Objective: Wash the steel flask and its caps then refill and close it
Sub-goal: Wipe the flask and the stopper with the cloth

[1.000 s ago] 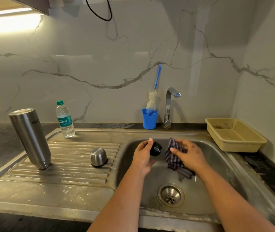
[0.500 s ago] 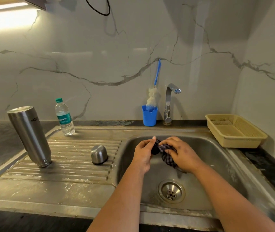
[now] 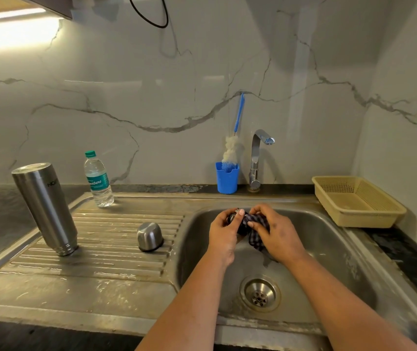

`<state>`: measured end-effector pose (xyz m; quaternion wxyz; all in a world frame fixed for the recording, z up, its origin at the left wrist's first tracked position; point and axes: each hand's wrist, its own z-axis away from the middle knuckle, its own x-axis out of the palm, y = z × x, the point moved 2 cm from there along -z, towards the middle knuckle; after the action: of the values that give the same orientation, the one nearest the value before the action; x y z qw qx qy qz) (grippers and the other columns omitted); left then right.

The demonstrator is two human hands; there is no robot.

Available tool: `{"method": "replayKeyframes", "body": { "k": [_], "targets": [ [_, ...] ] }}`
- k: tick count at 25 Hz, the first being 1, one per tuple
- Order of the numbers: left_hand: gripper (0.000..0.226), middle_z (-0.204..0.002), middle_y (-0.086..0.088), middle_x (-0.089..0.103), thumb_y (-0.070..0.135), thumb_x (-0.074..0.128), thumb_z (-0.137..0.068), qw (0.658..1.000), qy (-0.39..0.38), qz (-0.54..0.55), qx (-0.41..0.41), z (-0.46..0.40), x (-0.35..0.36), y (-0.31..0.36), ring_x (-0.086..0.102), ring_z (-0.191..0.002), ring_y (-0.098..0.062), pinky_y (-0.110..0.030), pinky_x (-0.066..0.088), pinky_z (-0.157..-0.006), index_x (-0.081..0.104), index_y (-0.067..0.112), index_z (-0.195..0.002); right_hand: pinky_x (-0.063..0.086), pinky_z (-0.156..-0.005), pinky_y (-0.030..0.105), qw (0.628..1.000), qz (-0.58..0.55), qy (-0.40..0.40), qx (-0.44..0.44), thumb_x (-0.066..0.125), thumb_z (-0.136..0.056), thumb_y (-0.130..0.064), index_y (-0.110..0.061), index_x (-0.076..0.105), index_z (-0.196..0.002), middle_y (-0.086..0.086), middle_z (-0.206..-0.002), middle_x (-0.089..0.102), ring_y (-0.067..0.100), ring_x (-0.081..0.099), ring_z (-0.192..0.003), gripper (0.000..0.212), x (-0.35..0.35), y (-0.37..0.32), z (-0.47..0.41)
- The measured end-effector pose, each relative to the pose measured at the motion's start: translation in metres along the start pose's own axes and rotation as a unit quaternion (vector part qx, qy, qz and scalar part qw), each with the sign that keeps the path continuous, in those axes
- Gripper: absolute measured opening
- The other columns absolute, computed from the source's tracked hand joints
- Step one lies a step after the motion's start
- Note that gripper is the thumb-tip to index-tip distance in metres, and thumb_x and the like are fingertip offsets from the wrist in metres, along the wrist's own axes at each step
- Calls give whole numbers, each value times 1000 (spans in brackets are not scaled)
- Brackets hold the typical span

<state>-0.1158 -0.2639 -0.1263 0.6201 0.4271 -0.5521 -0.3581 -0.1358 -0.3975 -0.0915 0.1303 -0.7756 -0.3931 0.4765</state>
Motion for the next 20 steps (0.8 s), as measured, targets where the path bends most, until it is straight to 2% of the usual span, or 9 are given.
{"method": "replayKeyframes", "body": {
  "k": [4, 8, 10, 13, 16, 18, 20],
  "targets": [
    [38, -124, -12, 65, 19, 71, -89, 996, -33, 80, -16, 1, -2, 7, 63, -117, -26, -39, 55, -95, 64, 17, -126, 46, -80, 14, 997, -66, 45, -13, 67, -88, -22, -32, 60, -96, -14, -97, 63, -4, 57, -92, 15, 3, -3, -1],
    [52, -127, -19, 64, 22, 76, -83, 993, -41, 97, -54, 0, -3, 8, 64, -115, -29, -37, 57, -89, 56, 7, -129, 35, -74, -2, 996, -85, 17, 29, 72, -84, -23, -32, 64, -95, -14, -102, 64, -15, 50, -92, 16, -10, 7, -7],
    [53, -128, -19, 61, 22, 76, -84, 993, -24, 88, -76, -1, -4, 3, 64, -113, -30, -36, 58, -86, 49, 9, -128, 33, -74, -5, 996, -80, 3, 32, 73, -83, -22, -30, 67, -96, -13, -102, 64, -14, 50, -92, 17, -13, 8, -5],
    [42, -123, -21, 62, 23, 77, -84, 997, 7, 53, -59, -3, -5, -2, 65, -112, -32, -39, 58, -88, 53, 8, -115, 36, -80, 1, 999, -43, -23, 9, 74, -82, -22, -27, 70, -100, -10, -99, 62, -6, 54, -91, 19, -1, 1, -1],
    [39, -118, -19, 66, 21, 79, -82, 999, 25, 35, -27, -2, -4, 1, 66, -108, -29, -43, 58, -91, 57, 7, -111, 38, -81, 4, 996, -79, -4, 43, 76, -80, -25, -29, 70, -96, -15, -98, 63, -7, 54, -92, 17, -1, 4, -2],
    [31, -116, -18, 67, 22, 76, -85, 998, 19, 48, -39, -1, -2, 6, 66, -107, -29, -40, 59, -85, 58, 7, -105, 35, -77, 0, 992, -104, -15, 73, 77, -78, -26, -28, 71, -96, -19, -97, 64, -10, 53, -93, 19, -8, 12, -5],
    [30, -116, -18, 68, 28, 71, -90, 994, 8, 64, -86, -1, -4, 6, 66, -108, -28, -34, 59, -76, 59, 6, -104, 34, -75, 0, 991, -106, -29, 80, 79, -76, -24, -28, 73, -97, -19, -98, 66, -11, 55, -93, 22, -14, 17, -5]
  ]
}}
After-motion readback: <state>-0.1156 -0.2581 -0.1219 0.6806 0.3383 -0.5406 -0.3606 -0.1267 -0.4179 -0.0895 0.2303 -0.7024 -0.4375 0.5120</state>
